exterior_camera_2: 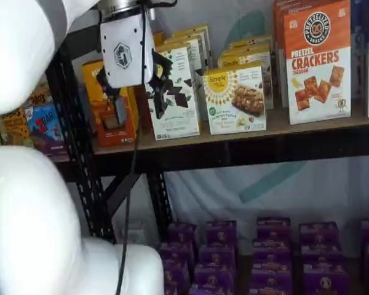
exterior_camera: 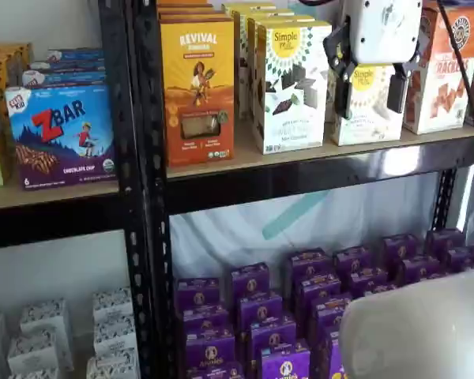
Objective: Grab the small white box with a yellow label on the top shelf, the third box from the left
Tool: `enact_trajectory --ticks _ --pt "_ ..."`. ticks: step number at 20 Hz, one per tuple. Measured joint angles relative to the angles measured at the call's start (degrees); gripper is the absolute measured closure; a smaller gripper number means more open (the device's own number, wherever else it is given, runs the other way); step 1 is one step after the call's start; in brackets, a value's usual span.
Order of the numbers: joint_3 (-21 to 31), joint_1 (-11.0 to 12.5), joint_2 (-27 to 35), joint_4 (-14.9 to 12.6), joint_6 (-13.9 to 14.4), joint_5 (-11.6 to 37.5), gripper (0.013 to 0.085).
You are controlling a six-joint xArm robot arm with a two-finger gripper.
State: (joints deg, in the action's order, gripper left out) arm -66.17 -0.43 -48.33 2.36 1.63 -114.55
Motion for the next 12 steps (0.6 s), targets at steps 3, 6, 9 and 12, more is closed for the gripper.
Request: enact_trajectory --ticks 3,6,9,12 --pt "0.94 3.73 -0.97 4.15 -1.98 1.31 0.013" --pt "1.2 3.72 -1.14 4.22 -2.07 1.38 0.013" --pt "1.96 1.98 -1.79 1.34 -1.6 2.75 0.013" --pt "2.61 2.71 -2.09 -0.22 -2.82 4.63 0.013"
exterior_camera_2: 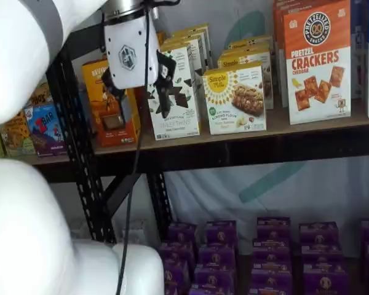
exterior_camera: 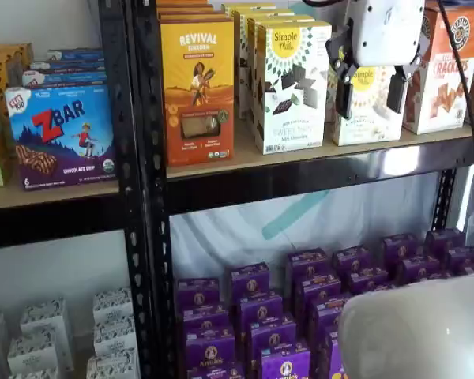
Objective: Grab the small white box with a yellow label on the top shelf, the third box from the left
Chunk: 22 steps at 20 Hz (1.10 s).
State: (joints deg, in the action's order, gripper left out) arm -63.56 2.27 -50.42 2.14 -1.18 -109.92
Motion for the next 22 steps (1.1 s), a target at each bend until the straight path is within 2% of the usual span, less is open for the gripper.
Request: enact_trajectory --ticks 3,6,11,16,22 --pt "0.53 2.28 0.18 -1.01 -2.52 2.84 0.013" --pt "0.6 5.68 1.81 -1.79 -6.03 6.1 0.013" --pt "0.48 10.79 5.36 -1.64 -10.97 11.86 0.013" --pt "-2.18 13.9 10.8 -1.64 -13.94 17.56 0.013" --pt "-6.65 16.36 16.82 -1.25 -16.33 19.69 0.013"
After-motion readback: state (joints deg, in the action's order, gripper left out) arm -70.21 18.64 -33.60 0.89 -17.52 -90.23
